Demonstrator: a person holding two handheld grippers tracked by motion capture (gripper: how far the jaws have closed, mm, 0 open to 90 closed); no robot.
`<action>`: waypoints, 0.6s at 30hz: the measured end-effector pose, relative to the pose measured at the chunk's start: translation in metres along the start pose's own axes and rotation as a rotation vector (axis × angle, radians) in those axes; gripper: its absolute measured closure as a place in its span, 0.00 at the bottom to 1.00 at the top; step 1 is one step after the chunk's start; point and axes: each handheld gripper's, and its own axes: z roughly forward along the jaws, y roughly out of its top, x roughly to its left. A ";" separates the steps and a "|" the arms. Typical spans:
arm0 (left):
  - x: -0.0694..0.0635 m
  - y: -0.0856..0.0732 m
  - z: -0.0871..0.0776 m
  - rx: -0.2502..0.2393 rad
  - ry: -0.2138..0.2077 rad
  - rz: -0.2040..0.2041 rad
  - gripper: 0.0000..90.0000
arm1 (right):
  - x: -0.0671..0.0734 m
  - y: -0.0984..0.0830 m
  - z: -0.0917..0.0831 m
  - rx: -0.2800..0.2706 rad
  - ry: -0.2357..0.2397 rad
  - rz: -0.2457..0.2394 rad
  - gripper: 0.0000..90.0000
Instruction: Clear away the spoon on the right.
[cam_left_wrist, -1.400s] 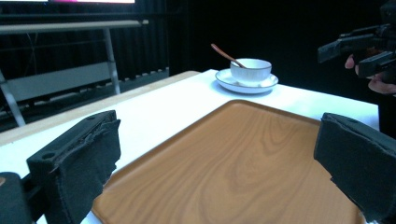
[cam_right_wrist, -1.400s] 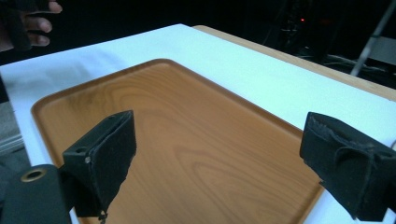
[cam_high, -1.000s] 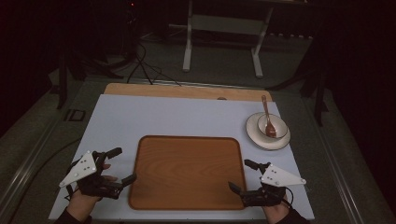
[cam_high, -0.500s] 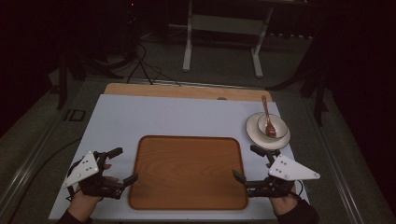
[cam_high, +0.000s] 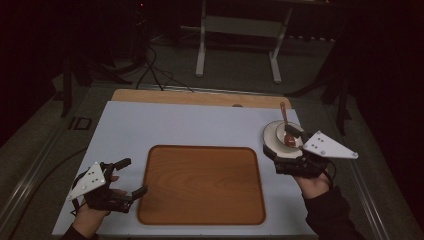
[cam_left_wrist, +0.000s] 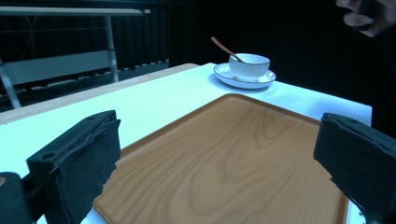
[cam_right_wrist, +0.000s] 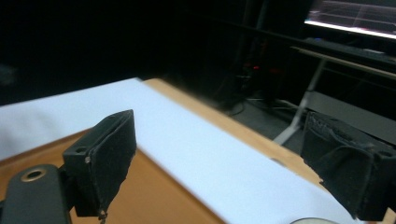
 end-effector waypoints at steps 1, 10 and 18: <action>0.000 0.000 0.001 -0.001 -0.006 -0.004 0.02 | -0.005 0.001 0.002 0.007 -0.003 0.005 0.12; -0.001 0.000 0.001 0.008 -0.007 0.003 0.02 | -0.050 -0.003 0.025 0.053 -0.091 0.075 0.12; 0.000 -0.001 0.001 0.012 -0.010 0.004 0.02 | -0.087 -0.020 0.051 0.139 -0.154 0.128 0.26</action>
